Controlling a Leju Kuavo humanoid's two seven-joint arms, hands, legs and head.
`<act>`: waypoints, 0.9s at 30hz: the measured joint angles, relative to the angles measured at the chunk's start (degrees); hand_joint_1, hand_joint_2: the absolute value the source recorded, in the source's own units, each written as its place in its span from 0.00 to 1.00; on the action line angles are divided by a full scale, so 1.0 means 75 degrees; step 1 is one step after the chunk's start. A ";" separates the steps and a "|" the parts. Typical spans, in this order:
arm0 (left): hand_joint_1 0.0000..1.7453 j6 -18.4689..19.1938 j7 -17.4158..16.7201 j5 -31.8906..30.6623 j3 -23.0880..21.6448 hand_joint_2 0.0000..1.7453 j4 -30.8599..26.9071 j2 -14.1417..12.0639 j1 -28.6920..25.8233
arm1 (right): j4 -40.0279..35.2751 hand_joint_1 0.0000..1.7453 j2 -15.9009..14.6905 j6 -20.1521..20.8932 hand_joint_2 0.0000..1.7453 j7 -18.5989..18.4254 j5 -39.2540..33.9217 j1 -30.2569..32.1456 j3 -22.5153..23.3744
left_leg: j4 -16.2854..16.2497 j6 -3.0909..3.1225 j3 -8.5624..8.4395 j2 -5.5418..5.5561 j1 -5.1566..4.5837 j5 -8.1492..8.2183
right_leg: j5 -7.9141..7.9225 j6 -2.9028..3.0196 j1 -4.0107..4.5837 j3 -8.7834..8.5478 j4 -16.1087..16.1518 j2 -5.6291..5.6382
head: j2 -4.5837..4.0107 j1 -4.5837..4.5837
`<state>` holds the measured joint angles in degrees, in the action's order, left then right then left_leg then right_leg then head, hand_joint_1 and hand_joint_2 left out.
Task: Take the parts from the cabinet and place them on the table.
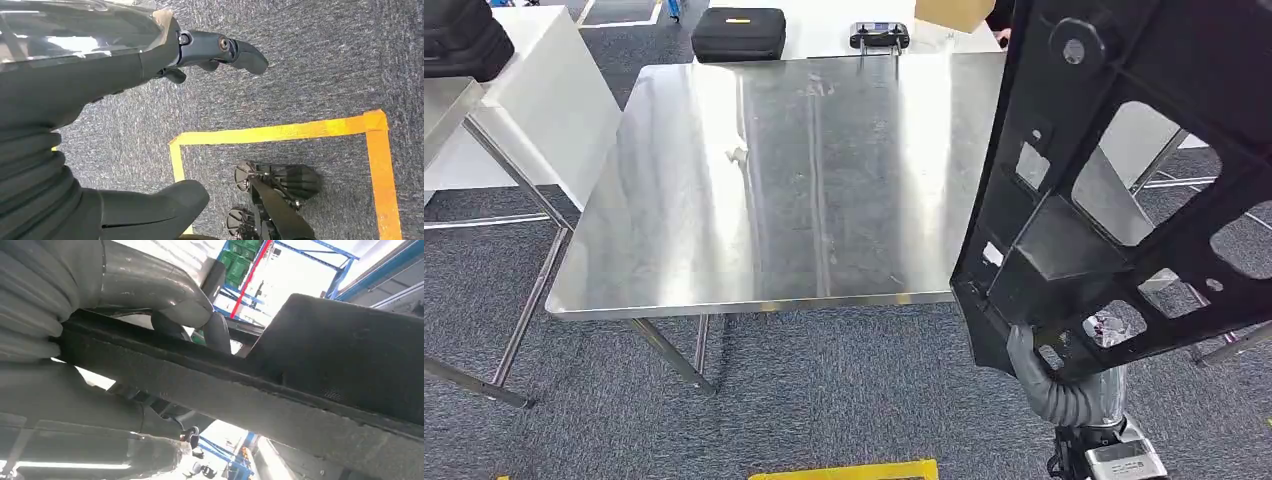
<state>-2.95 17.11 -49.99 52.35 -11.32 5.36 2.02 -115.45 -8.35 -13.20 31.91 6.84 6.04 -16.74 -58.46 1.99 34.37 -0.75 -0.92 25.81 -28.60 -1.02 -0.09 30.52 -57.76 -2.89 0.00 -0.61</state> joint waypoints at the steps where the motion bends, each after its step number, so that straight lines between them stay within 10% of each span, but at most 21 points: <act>1: 0.00 0.0009 0.0000 -0.0018 0.0003 1.00 0.0000 0.0000 0.0000 | 0.0000 1.00 -0.0003 -0.0003 1.00 0.0000 0.0000 0.0000 0.0000 | 0.0000 0.0000 0.0000 0.0000 0.0000 0.0000 | 0.0000 0.0000 0.0000 0.0000 0.0000 0.0000 | 0.0000 0.0000; 10: 0.00 -0.0067 0.0383 -0.0189 -0.0061 1.00 0.0000 -0.0149 0.0015 | -0.0067 1.00 0.0020 -0.0053 1.00 0.0012 -0.0236 -0.0412 -0.0006 | 0.0000 0.0000 -0.0004 -0.0002 0.0000 0.0000 | 0.0000 0.0000 -0.0001 -0.0003 0.0000 0.0001 | 0.0000 -0.0003; 17: 0.00 -0.0236 0.0367 -0.0117 -0.0050 1.00 -0.0006 -0.0242 0.0025 | -0.0023 1.00 0.0172 0.0096 1.00 -0.0026 -0.0440 -0.0728 -0.0020 | 0.0317 0.0243 -0.0245 0.0063 0.0065 -0.0052 | -0.0030 -0.0158 -0.0010 -0.0096 0.0042 0.0016 | 0.0000 0.0012; 20: 0.00 -0.0274 0.0376 -0.0117 -0.0047 1.00 -0.0009 -0.0265 0.0105 | 0.0020 1.00 0.0195 0.0035 1.00 0.0044 -0.0507 -0.0705 -0.0017 | 0.0395 0.0299 -0.0344 0.0138 0.0107 -0.0054 | -0.0623 -0.0083 -0.0048 0.0759 -0.1553 0.0331 | 0.0000 0.0047; 22: 0.00 -0.0318 0.0370 -0.0120 -0.0047 1.00 -0.0009 -0.0268 0.0108 | 0.0073 1.00 0.0198 0.0000 1.00 0.0070 -0.0530 -0.0672 -0.0017 | 0.0386 0.0264 -0.0364 0.0208 0.0116 -0.0010 | -0.0738 -0.0175 -0.0113 0.1289 -0.2313 0.0347 | 0.0000 0.0041; 26: 0.00 -0.0391 0.0312 -0.0134 -0.0047 1.00 -0.0009 -0.0271 0.0096 | 0.0143 1.00 0.0245 -0.0003 1.00 0.0079 -0.0603 -0.0660 -0.0026 | 0.0227 0.0039 -0.0544 0.0355 0.0231 0.0268 | 0.0396 -0.0674 -0.0316 0.0421 -0.0175 0.0349 | 0.0000 0.0064; 27: 0.00 -0.0420 0.0309 -0.0140 -0.0041 1.00 -0.0017 -0.0315 0.0095 | 0.0172 1.00 0.0276 -0.0006 1.00 0.0081 -0.0612 -0.0672 -0.0035 | 0.0118 -0.0046 -0.0463 0.0373 0.0177 0.0385 | 0.0280 -0.0612 -0.0284 0.0362 -0.0040 0.0383 | 0.0000 0.0114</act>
<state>-6.10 19.43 -51.04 52.04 -11.45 3.00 2.74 -114.16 -6.28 -13.25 32.52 2.25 1.00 -17.00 -57.57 1.64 30.89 2.04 0.40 28.70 -26.50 -5.61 -2.23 33.23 -58.05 -0.02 0.00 0.24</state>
